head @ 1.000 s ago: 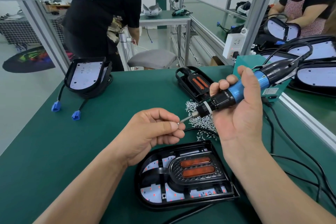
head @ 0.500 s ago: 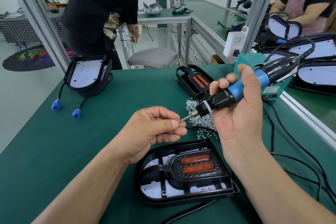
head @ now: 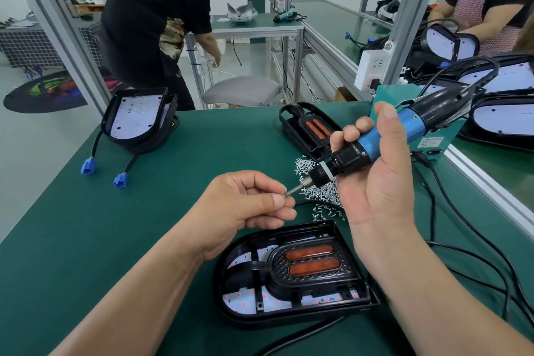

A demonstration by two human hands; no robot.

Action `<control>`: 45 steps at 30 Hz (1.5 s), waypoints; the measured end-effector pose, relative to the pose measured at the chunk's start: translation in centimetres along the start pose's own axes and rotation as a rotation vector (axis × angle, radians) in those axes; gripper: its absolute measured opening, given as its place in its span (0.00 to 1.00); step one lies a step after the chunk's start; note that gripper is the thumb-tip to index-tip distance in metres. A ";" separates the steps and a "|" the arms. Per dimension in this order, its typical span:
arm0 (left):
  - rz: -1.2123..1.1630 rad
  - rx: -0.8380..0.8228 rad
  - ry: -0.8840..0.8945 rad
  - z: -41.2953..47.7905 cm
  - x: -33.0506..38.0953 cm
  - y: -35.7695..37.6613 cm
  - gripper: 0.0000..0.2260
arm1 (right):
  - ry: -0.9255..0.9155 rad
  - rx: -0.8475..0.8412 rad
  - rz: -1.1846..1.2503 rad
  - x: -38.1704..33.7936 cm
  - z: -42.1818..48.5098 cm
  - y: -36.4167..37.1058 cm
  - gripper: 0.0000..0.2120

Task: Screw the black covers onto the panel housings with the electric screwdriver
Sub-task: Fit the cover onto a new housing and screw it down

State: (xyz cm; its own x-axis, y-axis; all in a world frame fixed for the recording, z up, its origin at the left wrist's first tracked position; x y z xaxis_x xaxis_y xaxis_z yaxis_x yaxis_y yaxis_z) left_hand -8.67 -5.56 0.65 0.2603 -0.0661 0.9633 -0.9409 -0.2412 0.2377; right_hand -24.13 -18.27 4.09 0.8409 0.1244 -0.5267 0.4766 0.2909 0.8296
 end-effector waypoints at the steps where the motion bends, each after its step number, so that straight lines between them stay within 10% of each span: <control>1: 0.010 0.009 0.004 0.0 0.0 -0.1 0.05 | -0.010 -0.010 -0.016 0.0 -0.1 0.1 0.08; 11: 0.113 0.082 0.119 0.4 -0.1 -0.3 0.05 | 0.022 0.101 0.006 0.4 0.1 -0.9 0.12; 20: 0.035 -0.031 0.040 -0.1 0.0 0.1 0.06 | 0.058 -0.133 0.030 -0.3 -0.2 0.1 0.07; 36: 0.169 -0.061 0.069 0.2 -0.4 -0.4 0.14 | 0.079 0.098 0.067 0.2 0.5 -1.5 0.10; 45: 0.915 -0.126 -0.180 -0.8 1.1 -4.2 0.14 | 0.128 -0.008 0.023 0.9 -0.2 -0.3 0.06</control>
State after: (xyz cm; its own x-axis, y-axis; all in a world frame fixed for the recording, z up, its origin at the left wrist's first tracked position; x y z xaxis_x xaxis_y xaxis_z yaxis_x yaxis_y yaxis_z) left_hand -4.57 -3.88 0.82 -0.5720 -0.3290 0.7514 -0.8103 0.0840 -0.5800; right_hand -23.55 -18.09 3.29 0.8115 0.2510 -0.5277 0.4556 0.2938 0.8403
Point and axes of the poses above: each hand's wrist, its own z-axis towards the middle knuckle, its own y-axis out of the palm, x = y × z, the point moved 4 cm from there along z, towards the middle knuckle
